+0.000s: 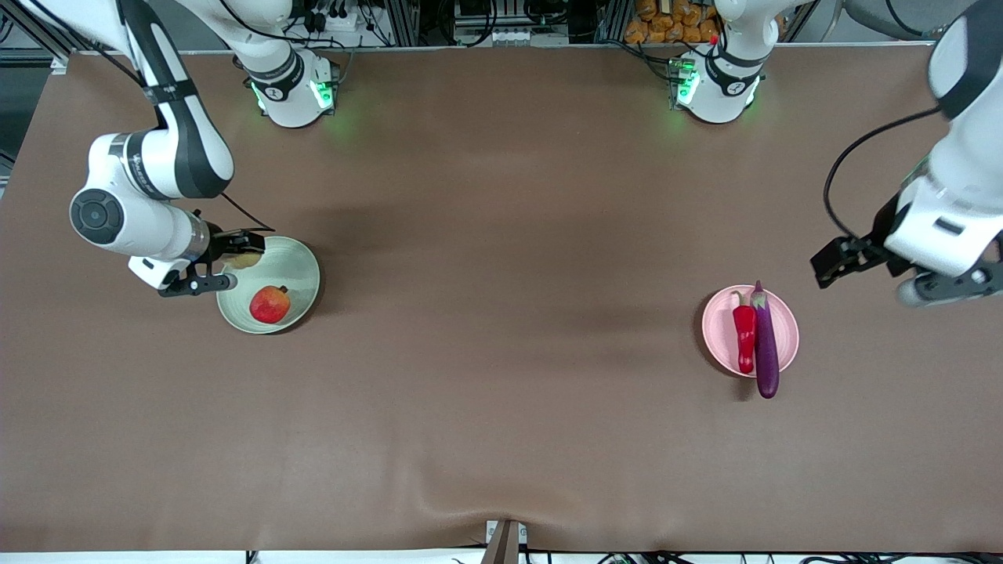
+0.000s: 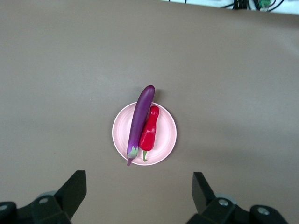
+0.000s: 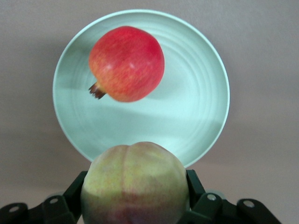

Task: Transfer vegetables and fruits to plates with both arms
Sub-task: 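Place the peach on the green plate while the left gripper withdraws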

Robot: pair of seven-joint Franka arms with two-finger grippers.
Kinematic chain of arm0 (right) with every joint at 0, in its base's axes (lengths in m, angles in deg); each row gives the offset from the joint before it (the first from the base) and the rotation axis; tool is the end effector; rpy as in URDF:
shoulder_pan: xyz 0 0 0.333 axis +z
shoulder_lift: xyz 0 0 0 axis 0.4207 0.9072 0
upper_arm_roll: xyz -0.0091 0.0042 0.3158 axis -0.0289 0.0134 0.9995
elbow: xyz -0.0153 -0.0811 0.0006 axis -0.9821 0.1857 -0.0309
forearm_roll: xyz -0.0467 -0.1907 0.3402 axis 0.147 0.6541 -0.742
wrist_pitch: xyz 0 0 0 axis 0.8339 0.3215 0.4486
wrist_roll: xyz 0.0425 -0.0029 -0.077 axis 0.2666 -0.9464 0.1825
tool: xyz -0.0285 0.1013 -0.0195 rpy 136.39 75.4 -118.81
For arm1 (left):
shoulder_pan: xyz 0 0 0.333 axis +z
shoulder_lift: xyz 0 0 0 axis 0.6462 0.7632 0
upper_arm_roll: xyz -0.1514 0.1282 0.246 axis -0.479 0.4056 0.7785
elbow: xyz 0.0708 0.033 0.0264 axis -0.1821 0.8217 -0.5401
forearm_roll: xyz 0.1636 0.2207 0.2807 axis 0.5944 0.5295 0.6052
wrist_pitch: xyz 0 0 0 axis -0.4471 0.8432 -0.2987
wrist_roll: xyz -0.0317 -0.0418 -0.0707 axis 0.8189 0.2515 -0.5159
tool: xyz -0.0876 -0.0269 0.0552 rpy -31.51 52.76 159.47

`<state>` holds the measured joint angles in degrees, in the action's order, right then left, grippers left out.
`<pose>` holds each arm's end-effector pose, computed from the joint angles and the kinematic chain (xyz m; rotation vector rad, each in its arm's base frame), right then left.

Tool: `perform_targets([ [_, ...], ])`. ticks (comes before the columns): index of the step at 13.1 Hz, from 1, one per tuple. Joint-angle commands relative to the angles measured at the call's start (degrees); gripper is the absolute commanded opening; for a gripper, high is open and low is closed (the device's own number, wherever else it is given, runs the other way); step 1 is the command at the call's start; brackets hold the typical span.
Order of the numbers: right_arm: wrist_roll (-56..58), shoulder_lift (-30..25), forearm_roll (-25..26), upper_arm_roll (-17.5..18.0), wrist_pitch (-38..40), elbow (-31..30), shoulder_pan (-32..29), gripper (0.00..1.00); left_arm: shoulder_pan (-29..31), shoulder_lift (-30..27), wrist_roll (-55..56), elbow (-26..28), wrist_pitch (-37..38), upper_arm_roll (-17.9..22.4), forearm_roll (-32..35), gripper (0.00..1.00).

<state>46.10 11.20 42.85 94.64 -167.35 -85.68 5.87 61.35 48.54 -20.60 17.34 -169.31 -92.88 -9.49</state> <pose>0.5117 -0.0037 0.2822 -3.0794 -0.2955 0.3777 0.6060 -0.0843 0.6058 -3.0566 -0.2356 -0.1857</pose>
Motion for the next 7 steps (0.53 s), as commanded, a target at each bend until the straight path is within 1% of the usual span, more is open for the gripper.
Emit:
perform_targets([
  [1,11.58,3.71,0.28,-2.54,-5.47,-0.83,-0.51,0.00,0.62,-3.41,-0.37,0.42,2.47,0.71,-2.14,1.00],
  [2,14.58,4.59,0.19,-3.51,-6.27,-1.09,-0.51,0.00,-1.65,-5.08,-0.46,0.86,2.91,4.29,-3.97,1.00],
  [4,15.57,6.17,0.19,-4.22,-10.38,-2.32,-0.42,0.00,-11.82,-7.02,-0.55,1.22,3.44,16.83,-11.16,1.00],
  [5,15.49,7.31,0.19,-4.22,-11.71,-2.32,-0.42,0.00,-16.05,-8.16,-0.55,1.48,4.23,20.64,-12.41,1.00],
  [7,14.96,9.07,0.11,-4.22,-14.53,-2.32,-0.33,0.00,-21.34,-10.09,-0.55,3.31,5.90,26.62,-12.86,1.00],
])
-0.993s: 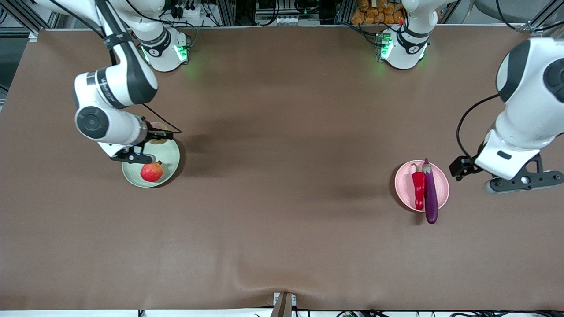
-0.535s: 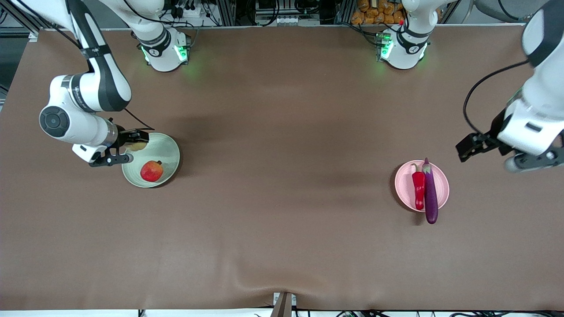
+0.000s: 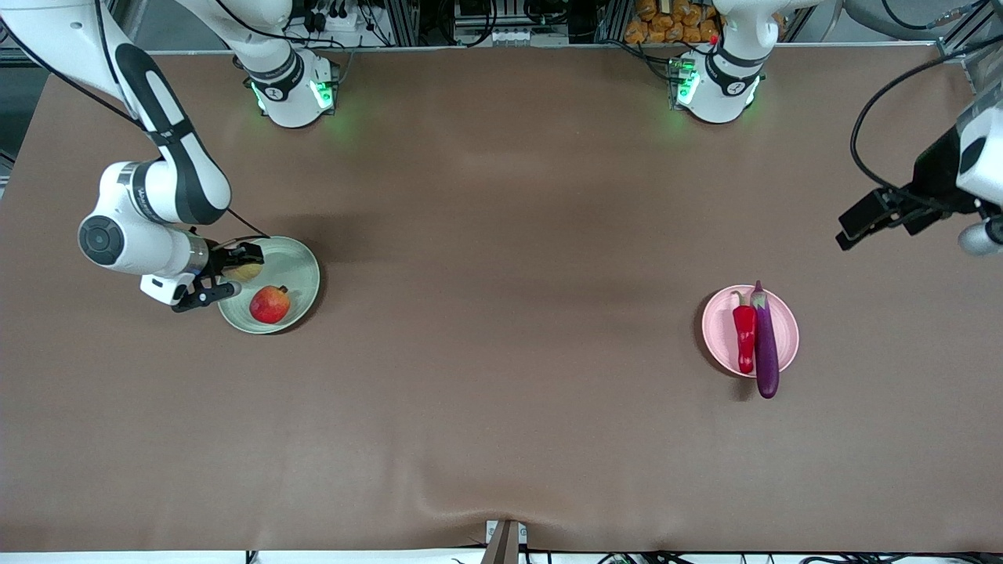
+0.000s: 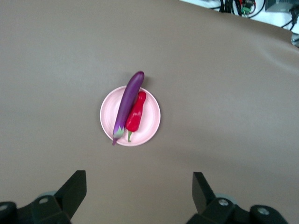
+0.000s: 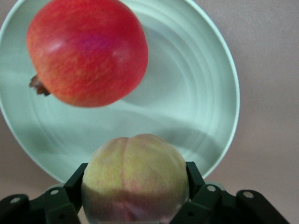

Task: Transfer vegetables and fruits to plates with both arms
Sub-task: 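Place the peach on the green plate while the left gripper withdraws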

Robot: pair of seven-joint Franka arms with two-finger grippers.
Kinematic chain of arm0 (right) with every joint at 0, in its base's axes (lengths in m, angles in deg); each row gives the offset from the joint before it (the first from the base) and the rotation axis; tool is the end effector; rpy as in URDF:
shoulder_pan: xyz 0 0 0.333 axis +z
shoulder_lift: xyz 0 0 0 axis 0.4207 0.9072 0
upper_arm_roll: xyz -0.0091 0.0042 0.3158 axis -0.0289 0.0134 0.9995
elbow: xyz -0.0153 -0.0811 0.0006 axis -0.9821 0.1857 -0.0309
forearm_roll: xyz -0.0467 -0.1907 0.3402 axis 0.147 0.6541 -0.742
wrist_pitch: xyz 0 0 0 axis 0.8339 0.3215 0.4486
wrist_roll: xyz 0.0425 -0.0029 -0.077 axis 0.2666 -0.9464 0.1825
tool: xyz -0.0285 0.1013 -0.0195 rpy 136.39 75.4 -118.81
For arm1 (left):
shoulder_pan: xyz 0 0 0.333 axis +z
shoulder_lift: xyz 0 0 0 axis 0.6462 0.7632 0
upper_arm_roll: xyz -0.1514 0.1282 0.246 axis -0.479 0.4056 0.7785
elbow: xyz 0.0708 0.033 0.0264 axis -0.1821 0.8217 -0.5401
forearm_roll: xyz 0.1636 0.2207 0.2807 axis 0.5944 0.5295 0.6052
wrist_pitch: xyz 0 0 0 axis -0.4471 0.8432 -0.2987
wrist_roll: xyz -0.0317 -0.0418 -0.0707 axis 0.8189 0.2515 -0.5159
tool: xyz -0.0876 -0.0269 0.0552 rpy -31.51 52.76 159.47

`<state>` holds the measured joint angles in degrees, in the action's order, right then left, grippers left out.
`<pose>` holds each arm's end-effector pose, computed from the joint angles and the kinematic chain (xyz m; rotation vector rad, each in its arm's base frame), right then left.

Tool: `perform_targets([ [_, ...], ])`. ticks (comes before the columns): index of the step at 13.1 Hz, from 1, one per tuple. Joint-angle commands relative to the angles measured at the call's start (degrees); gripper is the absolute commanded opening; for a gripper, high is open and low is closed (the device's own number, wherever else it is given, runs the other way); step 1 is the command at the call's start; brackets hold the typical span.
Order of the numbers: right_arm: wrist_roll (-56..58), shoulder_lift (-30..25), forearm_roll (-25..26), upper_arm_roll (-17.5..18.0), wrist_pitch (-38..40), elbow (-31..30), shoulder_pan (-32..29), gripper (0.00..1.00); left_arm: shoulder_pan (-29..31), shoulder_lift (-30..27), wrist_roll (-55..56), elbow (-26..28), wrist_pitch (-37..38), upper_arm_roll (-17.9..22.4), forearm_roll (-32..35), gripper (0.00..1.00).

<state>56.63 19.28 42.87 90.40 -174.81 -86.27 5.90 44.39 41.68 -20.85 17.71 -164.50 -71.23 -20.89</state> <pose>0.5109 -0.0376 0.2143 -2.9938 -0.4595 0.3820 0.5695 -0.0742 0.6508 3.0791 0.3657 0.1421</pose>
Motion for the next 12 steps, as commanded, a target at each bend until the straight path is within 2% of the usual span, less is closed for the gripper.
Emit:
perform_targets([
  [1,4.26,1.70,0.09,0.03,-8.38,-1.73,-0.36,0.02,-5.79,-5.07,-0.30,5.31,1.01,7.44,-2.51,1.00],
  [2,4.17,1.97,0.00,0.03,-8.65,-1.56,-0.44,0.18,-6.15,-6.83,-0.39,7.51,1.01,9.20,-3.83,1.00],
  [3,3.73,1.97,-0.26,0.03,-8.57,-1.47,-0.44,0.55,-6.42,-7.98,-1.70,8.75,1.10,9.92,-4.10,1.00],
  [4,3.03,1.97,-0.26,0.03,-8.05,-1.12,-0.01,1.00,-6.85,-9.04,-4.58,9.80,1.45,10.88,-4.11,1.00],
  [6,3.46,1.27,-0.26,0.12,-5.60,-0.07,0.17,1.00,-9.39,-9.57,-6.19,9.73,4.68,12.38,-3.76,1.00],
  [7,3.55,0.83,-0.26,0.20,-0.88,2.81,0.26,1.00,-9.76,-10.36,-6.28,9.73,5.57,12.13,-3.32,1.00],
  [10,3.11,0.21,-0.26,0.56,22.82,18.42,2.44,1.00,-9.76,-11.77,-6.54,9.90,6.90,11.25,-0.96,1.00],
  [12,2.94,0.39,-0.61,0.56,33.75,28.80,2.81,1.00,-9.32,-11.86,-8.21,9.90,7.69,9.41,1.51,1.00],
])
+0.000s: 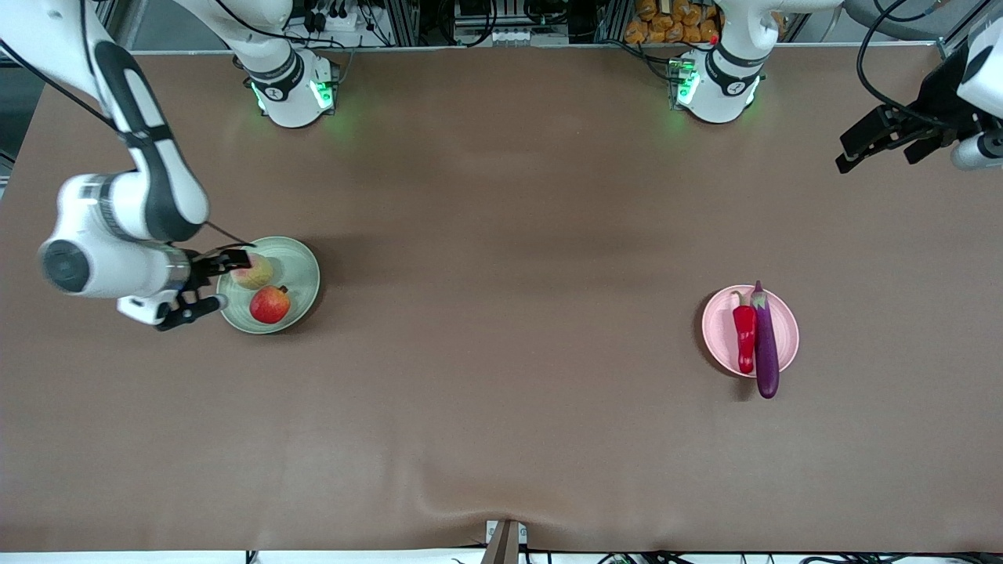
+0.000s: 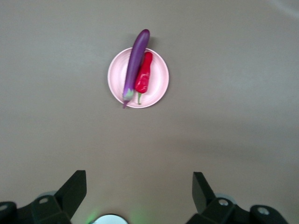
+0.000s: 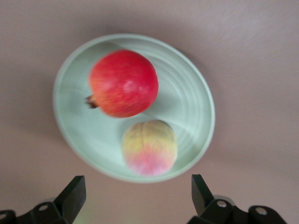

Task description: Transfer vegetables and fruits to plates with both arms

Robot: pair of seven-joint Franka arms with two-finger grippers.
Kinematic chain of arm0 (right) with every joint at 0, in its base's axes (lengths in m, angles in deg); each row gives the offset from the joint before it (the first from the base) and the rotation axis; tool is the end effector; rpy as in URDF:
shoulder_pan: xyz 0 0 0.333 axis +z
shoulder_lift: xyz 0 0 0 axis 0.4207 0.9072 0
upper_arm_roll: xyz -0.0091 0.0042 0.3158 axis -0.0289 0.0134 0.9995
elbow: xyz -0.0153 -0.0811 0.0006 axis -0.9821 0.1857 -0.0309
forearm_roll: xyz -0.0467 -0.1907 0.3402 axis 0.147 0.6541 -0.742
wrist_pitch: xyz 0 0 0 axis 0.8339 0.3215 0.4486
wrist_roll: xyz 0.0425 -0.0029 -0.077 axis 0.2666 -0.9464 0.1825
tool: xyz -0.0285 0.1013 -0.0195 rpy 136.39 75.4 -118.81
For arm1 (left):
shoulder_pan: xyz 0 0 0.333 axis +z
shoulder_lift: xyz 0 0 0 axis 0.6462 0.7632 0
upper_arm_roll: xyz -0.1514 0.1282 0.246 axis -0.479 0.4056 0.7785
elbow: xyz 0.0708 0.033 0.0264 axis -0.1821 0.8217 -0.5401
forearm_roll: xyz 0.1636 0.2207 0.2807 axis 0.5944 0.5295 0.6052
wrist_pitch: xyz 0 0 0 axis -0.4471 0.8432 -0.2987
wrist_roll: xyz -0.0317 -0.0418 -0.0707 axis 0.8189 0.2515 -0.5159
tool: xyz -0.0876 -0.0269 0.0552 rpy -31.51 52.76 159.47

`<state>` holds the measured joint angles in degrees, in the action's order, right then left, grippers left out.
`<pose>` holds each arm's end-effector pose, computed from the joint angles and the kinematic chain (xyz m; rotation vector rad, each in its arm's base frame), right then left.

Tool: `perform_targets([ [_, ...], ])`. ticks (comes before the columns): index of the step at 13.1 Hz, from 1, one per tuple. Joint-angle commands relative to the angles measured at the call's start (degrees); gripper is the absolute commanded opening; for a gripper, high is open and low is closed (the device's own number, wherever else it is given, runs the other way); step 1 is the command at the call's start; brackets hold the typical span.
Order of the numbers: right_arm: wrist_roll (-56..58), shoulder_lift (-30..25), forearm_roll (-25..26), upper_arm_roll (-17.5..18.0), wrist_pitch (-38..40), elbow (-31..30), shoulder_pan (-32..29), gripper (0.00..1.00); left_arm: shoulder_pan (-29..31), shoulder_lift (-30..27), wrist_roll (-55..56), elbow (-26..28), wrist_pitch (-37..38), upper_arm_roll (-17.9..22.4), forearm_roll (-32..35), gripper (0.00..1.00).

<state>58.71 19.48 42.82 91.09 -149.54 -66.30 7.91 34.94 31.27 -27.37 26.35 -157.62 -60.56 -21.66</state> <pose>0.5751 -0.0279 0.3211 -2.9468 -0.5549 0.5254 0.5007 -0.0598 0.6660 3.1184 0.2218 0.0080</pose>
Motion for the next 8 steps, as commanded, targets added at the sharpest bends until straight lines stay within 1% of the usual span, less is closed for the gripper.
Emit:
perform_targets([
  [1,0.94,0.19,-0.56,-0.23,12.52,14.02,0.88,1.00,0.22,-1.44,-1.87,1.17,0.90,-1.45,2.73,1.00],
  [3,1.46,0.54,0.05,-0.32,16.50,23.42,0.88,1.00,0.39,-1.44,-4.41,1.00,1.08,-1.45,4.48,1.00],
  [5,1.47,0.71,1.19,-0.84,26.06,33.36,3.15,1.00,0.92,-1.53,-4.07,1.00,1.78,-1.36,4.49,1.00],
  [6,1.47,0.72,2.85,-1.54,29.32,37.41,3.77,1.00,0.66,-1.53,-3.89,0.65,1.87,-1.45,4.49,1.00],
  [7,1.47,0.63,5.04,-2.85,32.83,40.76,6.13,1.00,0.83,-1.27,-4.76,0.38,1.87,-1.28,4.40,1.00],
  [8,1.29,-0.07,6.20,-4.35,35.22,42.44,8.24,1.00,0.92,-1.27,-4.86,0.47,1.87,-1.19,4.40,1.00],
])
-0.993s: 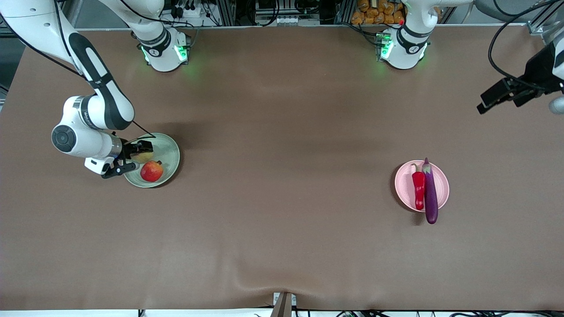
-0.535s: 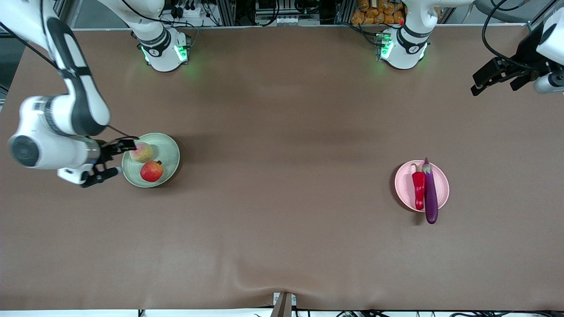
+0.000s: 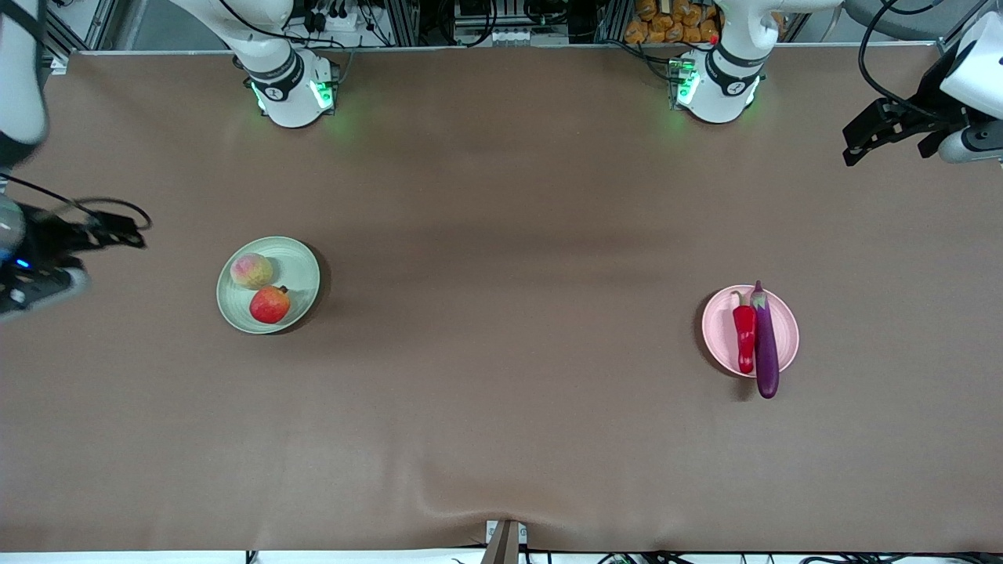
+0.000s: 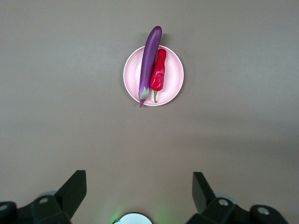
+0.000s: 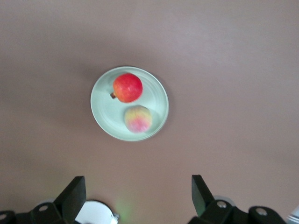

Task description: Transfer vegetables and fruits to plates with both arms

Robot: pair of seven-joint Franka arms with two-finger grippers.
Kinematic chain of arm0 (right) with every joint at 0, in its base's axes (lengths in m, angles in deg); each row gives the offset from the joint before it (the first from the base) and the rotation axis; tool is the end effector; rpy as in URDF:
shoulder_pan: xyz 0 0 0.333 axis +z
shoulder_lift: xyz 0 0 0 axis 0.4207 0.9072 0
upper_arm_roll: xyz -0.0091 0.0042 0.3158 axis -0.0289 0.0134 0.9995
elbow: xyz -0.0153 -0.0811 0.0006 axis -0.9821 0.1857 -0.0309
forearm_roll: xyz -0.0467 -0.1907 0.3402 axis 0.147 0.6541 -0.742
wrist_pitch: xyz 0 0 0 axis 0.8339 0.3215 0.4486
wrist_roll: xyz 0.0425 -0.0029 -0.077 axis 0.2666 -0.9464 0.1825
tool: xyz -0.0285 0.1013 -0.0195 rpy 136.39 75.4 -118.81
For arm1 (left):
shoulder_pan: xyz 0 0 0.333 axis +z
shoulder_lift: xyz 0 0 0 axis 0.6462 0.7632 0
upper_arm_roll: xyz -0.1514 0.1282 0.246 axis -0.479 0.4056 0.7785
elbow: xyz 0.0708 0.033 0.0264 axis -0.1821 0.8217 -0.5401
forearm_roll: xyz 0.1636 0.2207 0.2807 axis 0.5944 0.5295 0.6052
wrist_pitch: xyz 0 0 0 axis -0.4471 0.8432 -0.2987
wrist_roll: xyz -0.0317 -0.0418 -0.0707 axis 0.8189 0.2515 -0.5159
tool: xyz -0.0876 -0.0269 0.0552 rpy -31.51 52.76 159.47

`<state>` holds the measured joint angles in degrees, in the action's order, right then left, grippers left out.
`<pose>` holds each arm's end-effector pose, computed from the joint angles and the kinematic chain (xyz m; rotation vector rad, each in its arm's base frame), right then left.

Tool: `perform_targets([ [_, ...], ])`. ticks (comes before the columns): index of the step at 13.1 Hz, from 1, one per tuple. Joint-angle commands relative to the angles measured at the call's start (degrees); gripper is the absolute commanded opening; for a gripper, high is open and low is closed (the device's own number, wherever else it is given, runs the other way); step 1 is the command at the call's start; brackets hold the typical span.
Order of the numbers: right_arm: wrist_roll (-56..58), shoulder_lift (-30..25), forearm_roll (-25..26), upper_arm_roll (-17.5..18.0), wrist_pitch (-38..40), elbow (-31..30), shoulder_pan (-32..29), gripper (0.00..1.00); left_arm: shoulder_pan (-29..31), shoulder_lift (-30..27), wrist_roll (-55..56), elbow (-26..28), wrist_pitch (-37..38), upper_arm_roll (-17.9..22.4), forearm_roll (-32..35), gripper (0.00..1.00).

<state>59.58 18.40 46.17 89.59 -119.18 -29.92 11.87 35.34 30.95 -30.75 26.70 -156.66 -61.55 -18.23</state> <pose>0.6090 -0.0297 0.5802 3.0577 0.5923 -0.3828 0.4972 -0.0585 0.6646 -3.0903 -0.1209 0.0026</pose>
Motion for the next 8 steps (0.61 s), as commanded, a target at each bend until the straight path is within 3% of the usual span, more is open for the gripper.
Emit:
perform_targets([
  [1,-0.01,0.48,3.03,-3.03,6.53,6.77,5.35,1.00,0.43,-0.78,-1.48,0.03,0.90,-0.28,0.89,1.00],
  [6,0.42,-5.22,1.71,-3.30,8.92,7.04,4.14,1.00,0.43,-0.51,-1.57,-1.55,0.99,-0.37,0.36,1.00],
  [8,0.07,-7.69,-2.49,-7.57,8.57,6.17,6.40,1.00,0.43,-0.51,-1.66,-1.82,2.14,-0.46,0.27,1.00],
])
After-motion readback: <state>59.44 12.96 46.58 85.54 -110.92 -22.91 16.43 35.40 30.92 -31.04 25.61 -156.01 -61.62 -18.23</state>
